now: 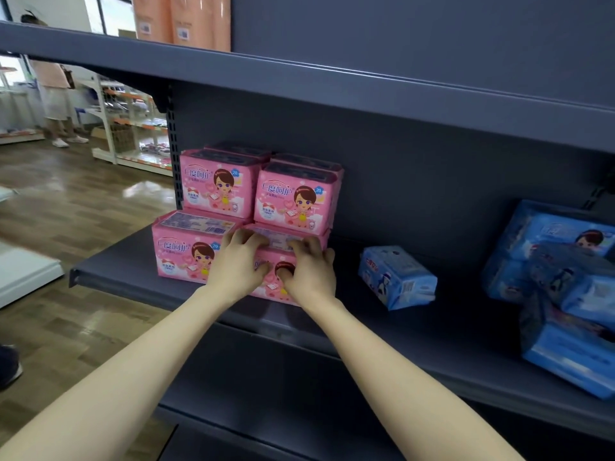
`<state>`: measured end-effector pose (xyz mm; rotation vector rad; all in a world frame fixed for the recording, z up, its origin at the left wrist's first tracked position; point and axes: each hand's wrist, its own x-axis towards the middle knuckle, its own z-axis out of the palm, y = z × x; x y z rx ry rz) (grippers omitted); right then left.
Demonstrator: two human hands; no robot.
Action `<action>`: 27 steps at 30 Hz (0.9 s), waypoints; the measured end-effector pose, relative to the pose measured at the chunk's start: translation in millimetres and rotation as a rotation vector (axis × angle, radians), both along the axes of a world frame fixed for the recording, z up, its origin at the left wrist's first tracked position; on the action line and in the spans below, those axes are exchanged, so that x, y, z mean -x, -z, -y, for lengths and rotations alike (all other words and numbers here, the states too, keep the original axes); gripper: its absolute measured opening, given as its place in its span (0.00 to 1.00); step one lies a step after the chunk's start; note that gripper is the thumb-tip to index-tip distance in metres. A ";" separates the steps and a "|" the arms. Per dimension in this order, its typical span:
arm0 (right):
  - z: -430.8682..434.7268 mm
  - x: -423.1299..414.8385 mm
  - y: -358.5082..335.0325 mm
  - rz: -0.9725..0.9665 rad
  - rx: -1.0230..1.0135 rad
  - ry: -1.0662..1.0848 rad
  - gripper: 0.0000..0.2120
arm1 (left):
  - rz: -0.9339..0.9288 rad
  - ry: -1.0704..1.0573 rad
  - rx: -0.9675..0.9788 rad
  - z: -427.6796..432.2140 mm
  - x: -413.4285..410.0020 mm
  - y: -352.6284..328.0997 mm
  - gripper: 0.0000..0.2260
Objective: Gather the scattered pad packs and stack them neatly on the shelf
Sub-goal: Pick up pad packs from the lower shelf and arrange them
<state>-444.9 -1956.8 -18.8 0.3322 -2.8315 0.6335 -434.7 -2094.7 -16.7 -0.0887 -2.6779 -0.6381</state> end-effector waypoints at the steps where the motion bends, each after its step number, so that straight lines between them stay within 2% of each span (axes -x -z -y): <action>1: -0.6 0.0 0.2 -0.002 -0.003 -0.004 0.26 | 0.002 -0.003 0.000 -0.4 0.1 -0.4 0.20; 11: -8.0 -2.8 -0.7 0.018 -0.029 -0.057 0.27 | 0.026 -0.049 0.047 -6.9 -8.1 -7.2 0.21; 19: -7.9 -9.1 -7.2 0.035 -0.054 -0.059 0.26 | 0.048 -0.039 0.030 -9.4 -8.1 -10.3 0.28; 27: -6.7 -11.3 -5.6 0.013 -0.057 -0.043 0.26 | 0.049 -0.027 0.038 -9.9 -10.7 -6.3 0.22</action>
